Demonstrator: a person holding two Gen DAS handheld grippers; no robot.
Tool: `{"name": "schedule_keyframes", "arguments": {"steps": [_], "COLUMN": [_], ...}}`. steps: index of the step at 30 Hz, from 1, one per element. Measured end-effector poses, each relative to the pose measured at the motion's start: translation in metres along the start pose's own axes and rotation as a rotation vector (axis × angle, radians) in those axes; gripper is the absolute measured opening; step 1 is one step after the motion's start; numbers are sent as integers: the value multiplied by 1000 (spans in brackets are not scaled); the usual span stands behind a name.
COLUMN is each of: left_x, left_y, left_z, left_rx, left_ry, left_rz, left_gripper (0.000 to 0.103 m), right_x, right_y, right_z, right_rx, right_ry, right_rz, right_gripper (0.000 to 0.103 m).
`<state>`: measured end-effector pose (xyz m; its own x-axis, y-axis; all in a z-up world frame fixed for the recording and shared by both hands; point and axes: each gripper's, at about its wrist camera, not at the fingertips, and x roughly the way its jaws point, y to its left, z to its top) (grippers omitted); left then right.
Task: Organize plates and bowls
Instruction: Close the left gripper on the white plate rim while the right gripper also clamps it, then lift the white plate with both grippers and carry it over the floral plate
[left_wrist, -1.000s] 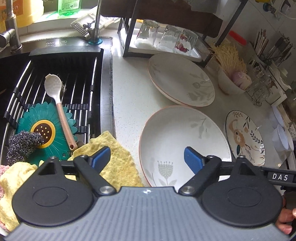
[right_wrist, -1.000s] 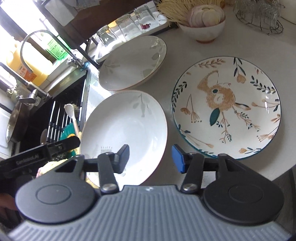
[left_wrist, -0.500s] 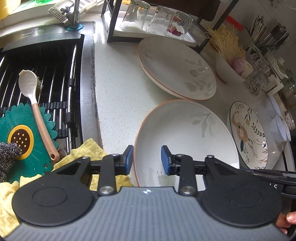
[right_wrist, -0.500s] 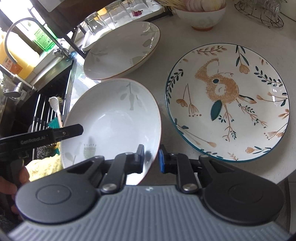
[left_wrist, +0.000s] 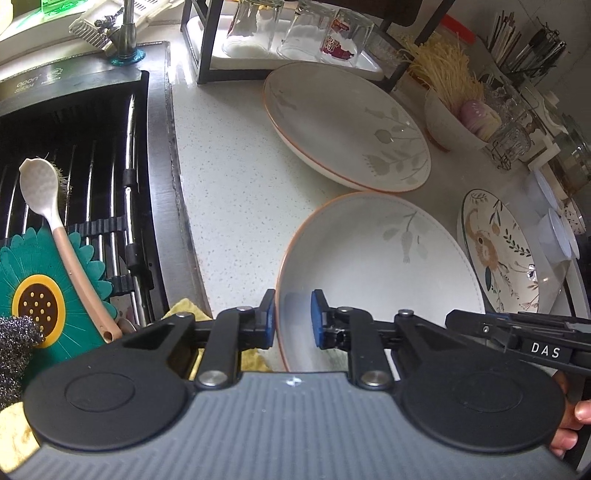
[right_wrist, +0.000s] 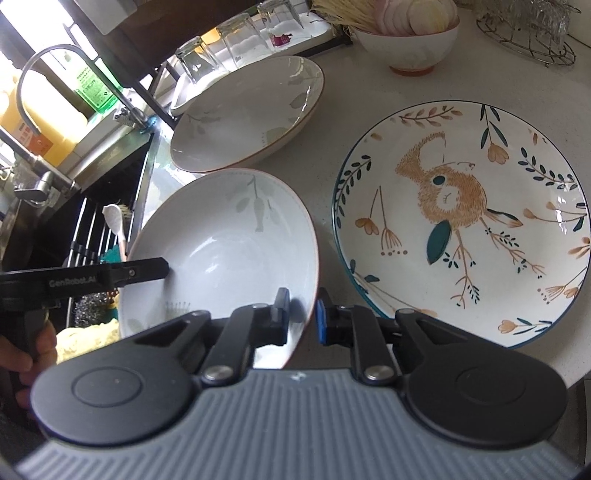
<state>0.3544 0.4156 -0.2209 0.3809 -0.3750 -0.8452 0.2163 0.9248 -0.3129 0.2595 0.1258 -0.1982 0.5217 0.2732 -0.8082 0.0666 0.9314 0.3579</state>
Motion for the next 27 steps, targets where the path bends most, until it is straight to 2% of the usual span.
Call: {"name": "schedule_keyframes", "arguments": {"steps": [4,7,10,27], "left_x": [-2,-9,-18,-83], "left_y": [0,-1,-4,-24], "left_z": [-4,-8,-10,0], "left_rx": [-7,0,11,-18], "left_ry": [3,-1,-13,-148], "left_rz": [-7,-15,-18,4], "left_gripper": [21,19,18,16], "right_x": [0,-2,-8,-54], "right_y": [7,2,3,19], "right_z": [0,0,1,20], "right_rx": [-67,-32,-57,-111], "right_ry": [1,3,-1,-57], "right_rz": [-26,-5,3,69], "right_gripper": [19,19,19,19]}}
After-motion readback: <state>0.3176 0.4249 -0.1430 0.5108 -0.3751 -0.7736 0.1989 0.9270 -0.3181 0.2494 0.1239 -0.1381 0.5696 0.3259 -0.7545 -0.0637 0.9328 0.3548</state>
